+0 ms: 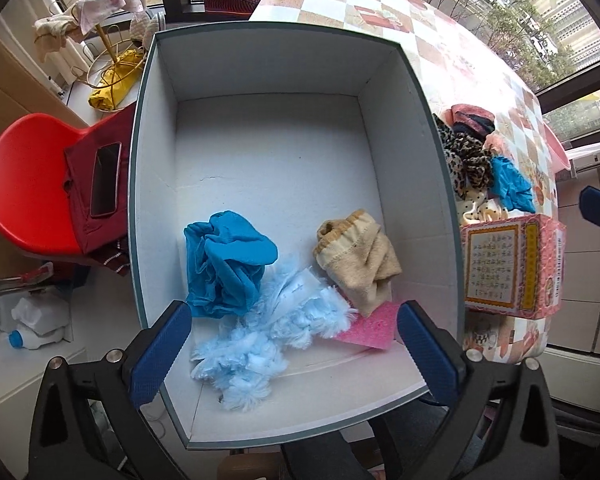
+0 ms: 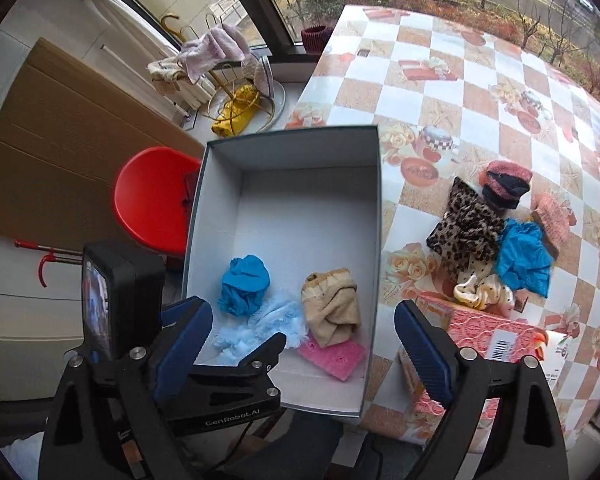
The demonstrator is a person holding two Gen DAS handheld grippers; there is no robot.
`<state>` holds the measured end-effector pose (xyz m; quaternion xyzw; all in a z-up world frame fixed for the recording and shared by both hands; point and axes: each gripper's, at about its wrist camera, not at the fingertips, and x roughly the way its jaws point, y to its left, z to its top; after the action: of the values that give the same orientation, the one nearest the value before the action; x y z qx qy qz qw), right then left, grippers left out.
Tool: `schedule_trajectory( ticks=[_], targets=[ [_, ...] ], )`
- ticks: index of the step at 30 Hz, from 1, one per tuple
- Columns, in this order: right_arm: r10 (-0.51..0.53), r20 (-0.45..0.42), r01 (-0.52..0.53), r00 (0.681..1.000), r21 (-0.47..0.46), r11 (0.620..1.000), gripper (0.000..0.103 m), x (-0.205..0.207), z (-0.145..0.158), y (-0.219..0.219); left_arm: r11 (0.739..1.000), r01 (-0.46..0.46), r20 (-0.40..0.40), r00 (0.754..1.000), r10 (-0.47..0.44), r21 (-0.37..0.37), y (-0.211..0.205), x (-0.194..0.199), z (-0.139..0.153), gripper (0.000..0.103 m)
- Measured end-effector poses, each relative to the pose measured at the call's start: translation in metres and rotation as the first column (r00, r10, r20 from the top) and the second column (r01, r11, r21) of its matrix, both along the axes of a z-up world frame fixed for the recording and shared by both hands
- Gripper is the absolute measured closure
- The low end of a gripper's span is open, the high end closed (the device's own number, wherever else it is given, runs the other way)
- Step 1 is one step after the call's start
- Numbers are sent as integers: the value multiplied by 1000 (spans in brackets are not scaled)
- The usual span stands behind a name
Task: Organize soft objects
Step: 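Reach the left tool to the pink-and-navy sock while the right tool reaches the pink sponge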
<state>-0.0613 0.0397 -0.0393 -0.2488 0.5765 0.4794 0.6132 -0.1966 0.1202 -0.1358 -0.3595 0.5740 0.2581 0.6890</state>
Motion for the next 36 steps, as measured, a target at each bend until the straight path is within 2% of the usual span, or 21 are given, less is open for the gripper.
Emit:
schedule_trajectory(
  ticks=[4,8,11,15,18,25,28,32,36],
  targets=[
    [-80,67,76,994,58,995,9,28,31,-25,1000,7,16,1000,-7,8,5,7,8,0],
    [-218,146,211,965,61,976,9,72,43,-68,1000,16,25,1000,-16,13,5,23,15,0],
    [-315,177,318,932,14,948,9,106,33,-100,999,29,30,999,-30,21,2,32,35,0],
    [-387,187,407,903,-80,910,9,133,0,-140,998,59,33,998,-61,37,-2,50,46,0],
    [-372,161,395,914,-150,906,9,136,-31,-160,996,82,32,996,-84,43,-6,66,52,0],
    [-256,105,275,961,-254,928,9,127,-89,-176,991,129,25,991,-130,31,-16,104,62,0],
    [-190,75,203,979,-269,941,9,124,-105,-173,989,143,21,989,-144,31,-19,122,67,0],
    [-89,102,116,991,-292,949,9,127,-118,-162,983,182,12,983,-182,31,-23,156,70,0],
    [-131,102,154,986,-277,948,9,154,-121,-160,971,238,-3,971,-238,36,-29,195,69,0]
  ],
)
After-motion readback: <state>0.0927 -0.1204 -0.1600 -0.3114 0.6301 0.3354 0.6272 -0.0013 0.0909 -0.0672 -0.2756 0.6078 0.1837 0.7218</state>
